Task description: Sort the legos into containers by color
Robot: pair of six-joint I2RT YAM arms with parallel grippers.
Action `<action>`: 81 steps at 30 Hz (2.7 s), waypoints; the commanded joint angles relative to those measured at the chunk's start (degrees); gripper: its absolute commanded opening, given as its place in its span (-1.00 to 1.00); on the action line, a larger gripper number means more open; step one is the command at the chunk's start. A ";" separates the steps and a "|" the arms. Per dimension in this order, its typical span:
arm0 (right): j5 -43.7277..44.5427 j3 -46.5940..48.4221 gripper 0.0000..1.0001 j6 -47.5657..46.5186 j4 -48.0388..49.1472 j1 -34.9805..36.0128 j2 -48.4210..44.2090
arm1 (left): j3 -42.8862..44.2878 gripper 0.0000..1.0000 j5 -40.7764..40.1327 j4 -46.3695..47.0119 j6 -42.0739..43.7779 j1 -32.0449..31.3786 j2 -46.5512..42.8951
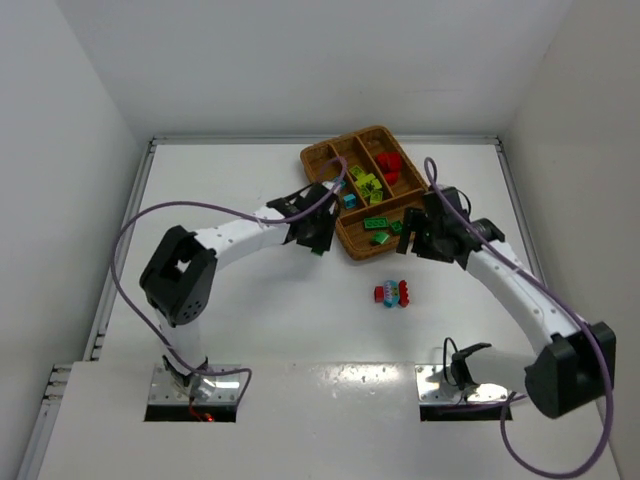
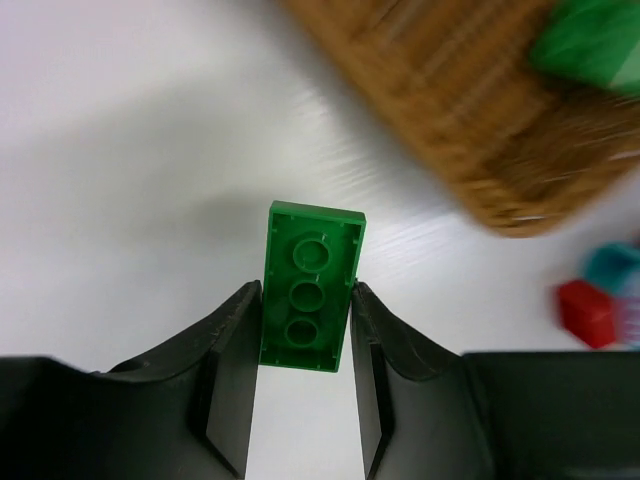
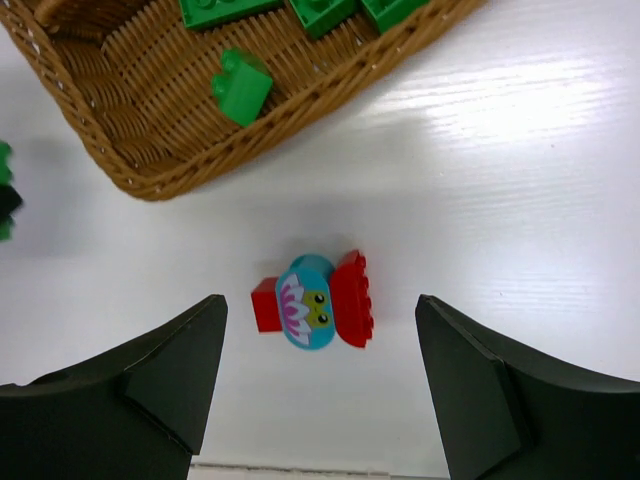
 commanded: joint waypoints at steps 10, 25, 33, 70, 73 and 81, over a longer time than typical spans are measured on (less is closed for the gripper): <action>-1.54 -9.87 0.54 3.34 -5.20 0.29 -13.58 | 28.58 -1.00 11.35 -0.11 -1.72 -1.92 16.47; -10.25 -16.82 0.52 6.17 8.57 0.81 -3.77 | 28.26 0.68 14.61 -1.87 -1.11 -1.92 11.43; -24.65 -20.07 0.62 4.13 25.64 1.95 8.90 | 16.24 0.73 12.85 -3.02 -1.99 0.63 -4.32; -3.31 -3.29 0.48 -5.71 15.37 22.43 24.02 | -12.78 0.73 8.18 2.26 -8.31 12.50 -18.31; -4.01 -3.29 0.33 -6.24 15.37 22.96 24.03 | -15.59 0.73 24.34 7.42 -5.07 14.86 -17.17; -3.31 -7.67 -0.02 -8.16 17.82 22.96 14.11 | -23.33 0.73 56.67 18.85 -4.79 18.65 -13.39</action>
